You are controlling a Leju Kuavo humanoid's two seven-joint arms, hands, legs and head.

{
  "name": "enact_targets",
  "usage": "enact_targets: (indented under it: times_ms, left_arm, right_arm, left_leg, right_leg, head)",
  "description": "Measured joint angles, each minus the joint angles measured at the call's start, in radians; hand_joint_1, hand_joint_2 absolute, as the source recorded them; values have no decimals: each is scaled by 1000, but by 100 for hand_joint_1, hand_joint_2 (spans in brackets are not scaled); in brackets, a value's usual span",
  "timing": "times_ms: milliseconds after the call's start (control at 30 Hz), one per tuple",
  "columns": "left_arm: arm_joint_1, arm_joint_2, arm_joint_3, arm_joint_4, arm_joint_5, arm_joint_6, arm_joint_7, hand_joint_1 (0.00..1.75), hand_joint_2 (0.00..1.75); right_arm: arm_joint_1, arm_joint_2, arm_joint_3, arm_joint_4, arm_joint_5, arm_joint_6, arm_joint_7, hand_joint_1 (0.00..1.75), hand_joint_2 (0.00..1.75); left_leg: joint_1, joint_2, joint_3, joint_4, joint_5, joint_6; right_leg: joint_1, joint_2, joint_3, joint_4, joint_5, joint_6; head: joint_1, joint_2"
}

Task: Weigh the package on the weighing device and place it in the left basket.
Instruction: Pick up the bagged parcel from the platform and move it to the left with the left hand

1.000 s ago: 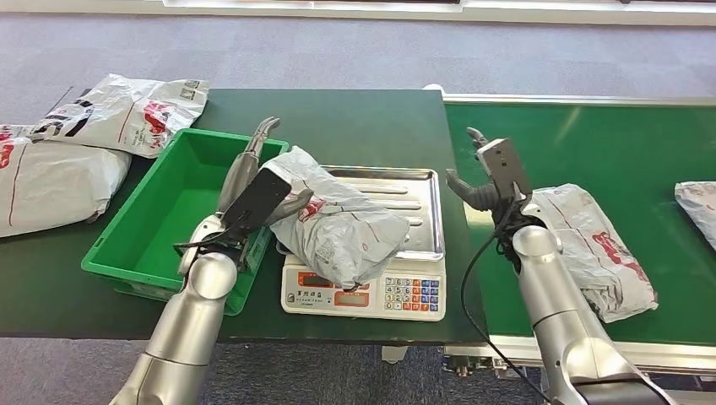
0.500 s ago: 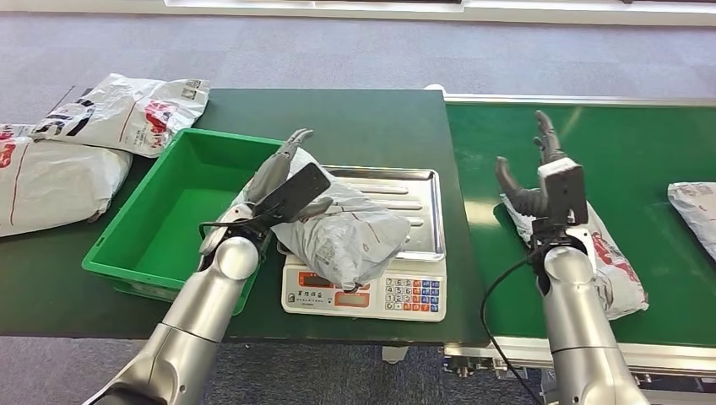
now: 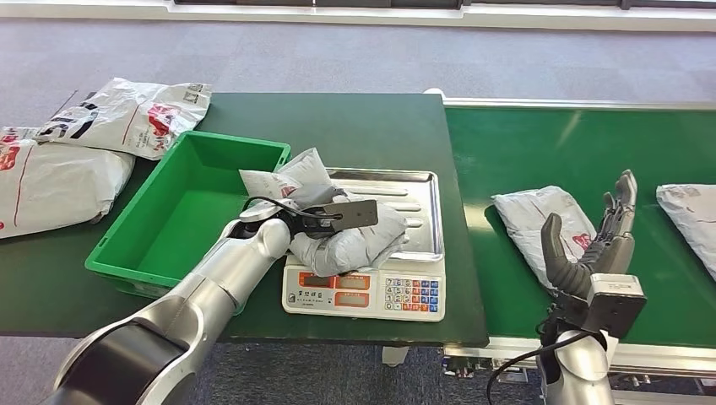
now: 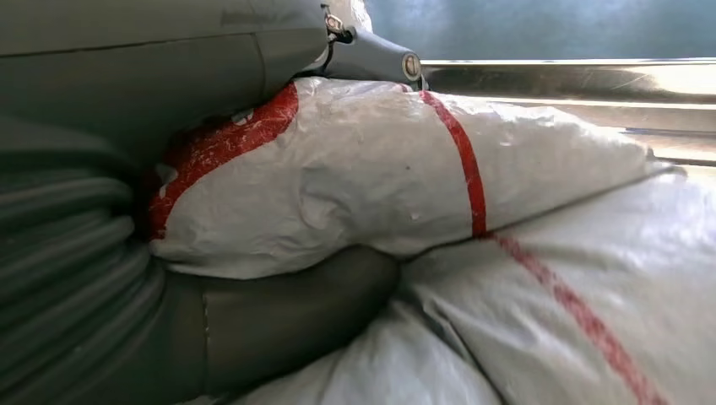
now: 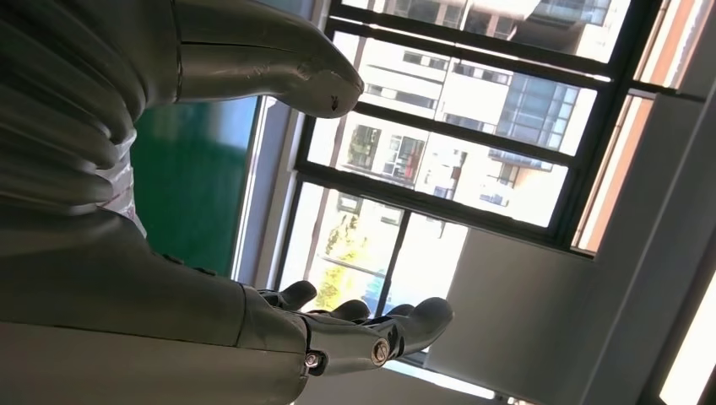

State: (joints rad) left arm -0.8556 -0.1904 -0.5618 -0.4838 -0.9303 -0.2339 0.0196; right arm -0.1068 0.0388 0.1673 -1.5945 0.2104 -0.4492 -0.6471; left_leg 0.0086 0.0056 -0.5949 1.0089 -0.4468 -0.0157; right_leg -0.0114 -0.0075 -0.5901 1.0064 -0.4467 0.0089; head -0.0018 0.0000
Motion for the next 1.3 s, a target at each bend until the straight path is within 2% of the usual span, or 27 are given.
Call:
enact_targets:
  times_ms: [167,267,533,867,933,1033,1100,1200,1300]
  left_arm:
    - [-34,1,-18,52,-3,-12,10,175,175]
    - [-45,1,-13,61,32,15,2,175,175]
    - [-42,16,106,33,196,162,-123,175,175]
    - [-34,26,160,5,208,175,-141,175,175]
    - [-27,28,165,-5,229,200,-168,175,175]
    - [-1,38,194,-76,321,286,-253,175,175]
    - [23,55,226,-169,397,340,-288,175,175]
    - [53,92,282,-336,481,373,-271,175,175]
    - [65,131,332,-443,510,385,-239,175,175]
  right_arm:
    - [22,9,-4,-30,-5,3,5,0,175]
    - [32,14,-9,-48,-5,14,13,0,175]
    - [107,15,-56,-104,-11,39,6,0,175]
    - [139,16,-82,-127,-14,46,-1,0,175]
    - [142,17,-85,-130,-14,49,-2,0,175]
    - [163,17,-96,-142,-14,54,-6,0,175]
    - [185,19,-111,-156,-15,55,-10,0,175]
    - [224,23,-136,-182,-21,68,-10,0,175]
    - [246,29,-157,-193,-28,95,-1,0,175]
  left_leg:
    - [0,1,10,0,-6,-1]
    - [0,1,18,0,-5,-1]
    - [0,0,11,0,-3,-2]
    - [0,0,6,0,-3,-3]
    - [0,0,5,0,-3,-3]
    - [0,0,3,0,-3,-3]
    - [0,0,2,0,-3,-3]
    - [0,1,1,0,-3,-3]
    - [0,1,1,-1,-3,-3]
  right_leg:
    - [0,1,15,0,-5,-1]
    - [0,1,16,0,-5,-1]
    - [1,1,7,1,-4,-1]
    - [0,1,2,1,-4,-1]
    - [0,1,1,1,-4,-1]
    - [1,1,0,1,-4,-1]
    - [1,1,-2,1,-4,-1]
    - [2,2,-3,1,-4,-2]
    - [2,3,-4,1,-5,-2]
  head:
    - [0,0]
    - [0,0]
    - [0,0]
    - [0,0]
    - [0,0]
    - [0,0]
    - [0,0]
    - [0,0]
    - [0,0]
